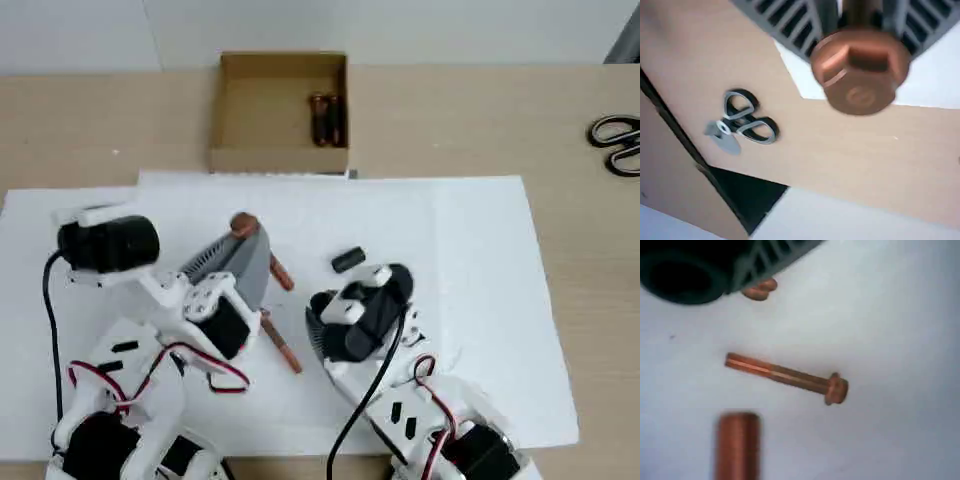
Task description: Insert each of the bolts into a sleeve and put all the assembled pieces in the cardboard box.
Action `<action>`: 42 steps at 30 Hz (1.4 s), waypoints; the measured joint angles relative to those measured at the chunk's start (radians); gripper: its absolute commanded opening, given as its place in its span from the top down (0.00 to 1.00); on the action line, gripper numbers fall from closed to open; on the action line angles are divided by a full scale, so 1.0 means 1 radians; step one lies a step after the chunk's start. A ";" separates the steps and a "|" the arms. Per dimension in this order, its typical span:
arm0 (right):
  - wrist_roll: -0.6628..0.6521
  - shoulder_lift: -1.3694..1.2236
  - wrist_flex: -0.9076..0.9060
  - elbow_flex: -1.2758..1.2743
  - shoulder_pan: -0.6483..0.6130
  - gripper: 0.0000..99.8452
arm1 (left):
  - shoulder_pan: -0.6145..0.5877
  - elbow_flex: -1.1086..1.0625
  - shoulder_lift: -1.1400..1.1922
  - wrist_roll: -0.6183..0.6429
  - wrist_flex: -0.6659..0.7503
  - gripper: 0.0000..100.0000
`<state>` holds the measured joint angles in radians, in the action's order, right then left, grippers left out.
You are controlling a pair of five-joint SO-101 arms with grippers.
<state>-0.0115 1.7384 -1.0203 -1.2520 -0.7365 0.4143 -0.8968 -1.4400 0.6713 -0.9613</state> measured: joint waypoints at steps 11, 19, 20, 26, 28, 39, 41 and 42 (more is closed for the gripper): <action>-0.015 0.000 0.000 0.000 -0.011 1.00 | 0.089 -0.017 -0.046 0.000 -0.048 0.99; -0.015 0.000 0.000 0.000 -0.015 1.00 | 0.089 -0.025 -0.048 0.000 -0.048 0.99; -0.015 0.000 0.000 0.000 -0.025 1.00 | 0.089 -0.040 -0.052 0.000 -0.038 0.99; -0.015 0.000 0.000 0.000 -0.046 1.00 | 0.089 -0.086 -0.048 0.063 0.014 0.99; -0.015 0.000 0.000 0.000 -0.048 1.00 | 0.089 -0.089 -0.046 0.072 0.014 0.99; -0.015 -0.002 0.000 0.000 -0.049 1.00 | 0.089 -0.123 -0.048 0.074 0.014 0.99; -0.015 0.000 0.000 0.000 -0.051 1.00 | 0.089 -0.124 -0.048 0.072 0.014 0.99; -0.015 0.000 0.000 0.000 -0.051 1.00 | 0.089 -0.124 -0.048 0.072 0.014 0.99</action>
<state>-0.0269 1.7384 -1.0203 -1.2520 -0.7871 0.5033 -1.0211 -1.4876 0.7434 -0.9475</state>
